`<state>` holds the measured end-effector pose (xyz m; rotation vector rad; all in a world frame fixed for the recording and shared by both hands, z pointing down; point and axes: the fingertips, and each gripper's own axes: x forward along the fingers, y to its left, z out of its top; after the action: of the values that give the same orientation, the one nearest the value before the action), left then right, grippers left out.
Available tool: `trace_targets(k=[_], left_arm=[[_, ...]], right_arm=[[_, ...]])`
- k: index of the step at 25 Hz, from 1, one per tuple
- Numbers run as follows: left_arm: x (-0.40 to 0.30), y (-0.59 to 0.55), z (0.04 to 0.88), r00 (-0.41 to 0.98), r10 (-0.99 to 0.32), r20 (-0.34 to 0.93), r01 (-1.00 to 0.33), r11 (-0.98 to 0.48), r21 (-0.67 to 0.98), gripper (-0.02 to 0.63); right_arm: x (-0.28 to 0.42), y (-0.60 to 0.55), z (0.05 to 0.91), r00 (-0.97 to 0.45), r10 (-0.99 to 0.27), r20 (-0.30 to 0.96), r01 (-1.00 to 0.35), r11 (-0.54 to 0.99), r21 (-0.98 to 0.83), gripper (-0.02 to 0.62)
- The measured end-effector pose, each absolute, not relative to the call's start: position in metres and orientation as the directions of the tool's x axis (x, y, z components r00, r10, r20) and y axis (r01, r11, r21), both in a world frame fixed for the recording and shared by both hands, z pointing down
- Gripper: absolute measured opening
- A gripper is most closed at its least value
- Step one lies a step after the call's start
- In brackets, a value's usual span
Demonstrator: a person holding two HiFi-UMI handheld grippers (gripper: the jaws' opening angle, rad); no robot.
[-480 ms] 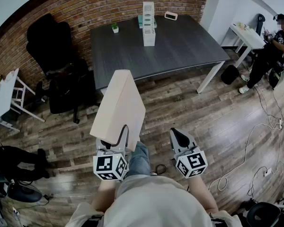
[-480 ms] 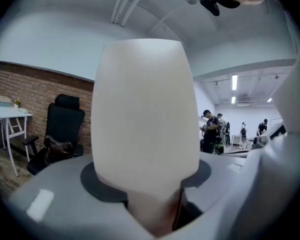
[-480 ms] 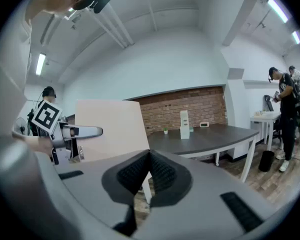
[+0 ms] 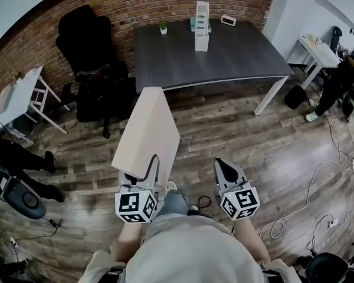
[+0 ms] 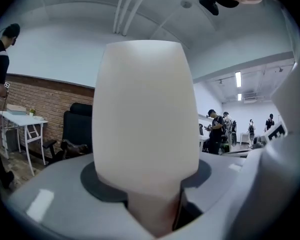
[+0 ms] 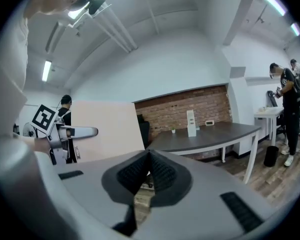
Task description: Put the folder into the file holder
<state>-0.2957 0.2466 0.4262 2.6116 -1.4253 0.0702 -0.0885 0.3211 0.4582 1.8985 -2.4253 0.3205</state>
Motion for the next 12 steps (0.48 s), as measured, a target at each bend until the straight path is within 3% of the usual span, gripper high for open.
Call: trace_targets(k=[12], left_arm=[[-0.3, 0.258, 0.422, 0.531, -0.841, 0.1, -0.846, -0.519, 0.124, 0.268]], right_arm=[[-0.101, 0.334, 0.452, -0.283, -0.948, 0.146, -0.957, 0.27, -0.104, 0.002]])
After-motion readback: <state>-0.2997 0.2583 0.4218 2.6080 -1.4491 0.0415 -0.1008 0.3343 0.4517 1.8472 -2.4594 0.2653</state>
